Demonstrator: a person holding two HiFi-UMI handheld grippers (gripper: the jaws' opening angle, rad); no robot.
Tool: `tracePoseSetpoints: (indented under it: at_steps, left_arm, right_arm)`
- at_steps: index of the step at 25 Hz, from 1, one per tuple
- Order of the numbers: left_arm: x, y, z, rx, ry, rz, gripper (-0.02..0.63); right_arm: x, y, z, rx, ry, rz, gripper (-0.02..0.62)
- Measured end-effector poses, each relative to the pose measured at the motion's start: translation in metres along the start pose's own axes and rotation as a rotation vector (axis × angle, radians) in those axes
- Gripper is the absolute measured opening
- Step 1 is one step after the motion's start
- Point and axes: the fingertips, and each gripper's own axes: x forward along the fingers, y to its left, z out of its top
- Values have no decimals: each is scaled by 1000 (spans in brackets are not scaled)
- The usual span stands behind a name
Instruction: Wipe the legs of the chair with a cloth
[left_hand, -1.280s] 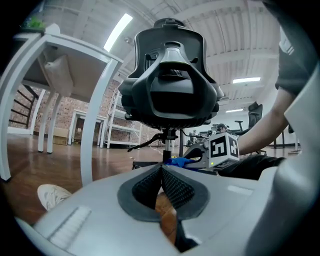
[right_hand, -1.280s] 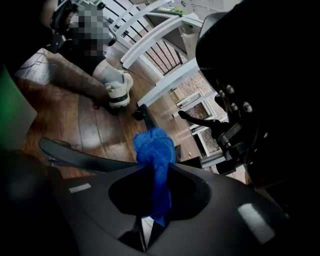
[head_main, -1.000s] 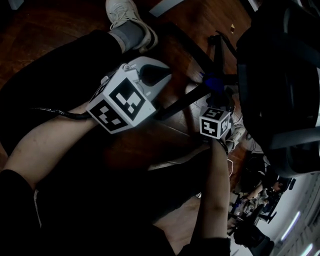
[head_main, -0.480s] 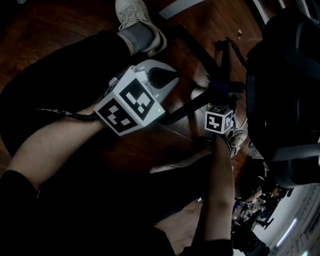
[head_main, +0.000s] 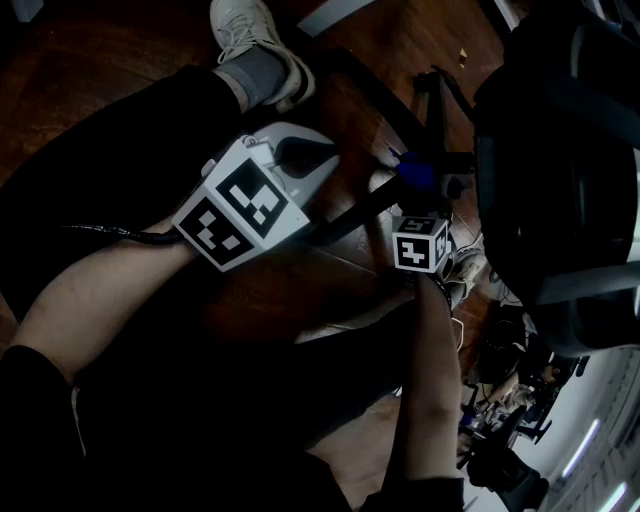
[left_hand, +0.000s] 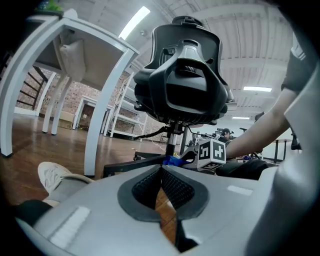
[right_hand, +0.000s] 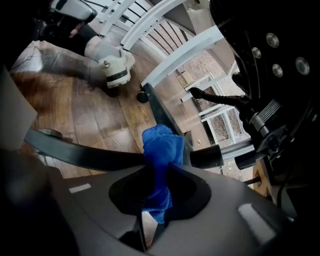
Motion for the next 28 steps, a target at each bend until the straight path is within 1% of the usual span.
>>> tracePoseSetpoints:
  at_steps: [3, 8, 11, 14, 18, 25, 28]
  left_arm:
    - [-1, -5, 4, 31, -15, -25, 5]
    - [-2, -14, 4, 76, -27, -61, 5]
    - [-2, -16, 1, 75, -19, -75, 5]
    - [-2, -14, 1, 67, -21, -63, 5]
    - [-2, -12, -2, 80, -6, -58, 5]
    - [-8, -21, -9, 98, -4, -82, 5]
    - [-4, -25, -13, 105, 8, -94, 5]
  right_arm:
    - [-3, 7, 1, 3, -5, 25, 83]
    - [-12, 16, 5, -39, -14, 34, 83]
    - [-19, 28, 7, -29, -34, 59, 83]
    - [-26, 38, 10, -35, -54, 78, 83]
    - [-34, 54, 12, -50, -75, 95, 83]
    - [-45, 70, 17, -42, -113, 95, 83]
    - [-50, 78, 17, -31, -127, 109, 83]
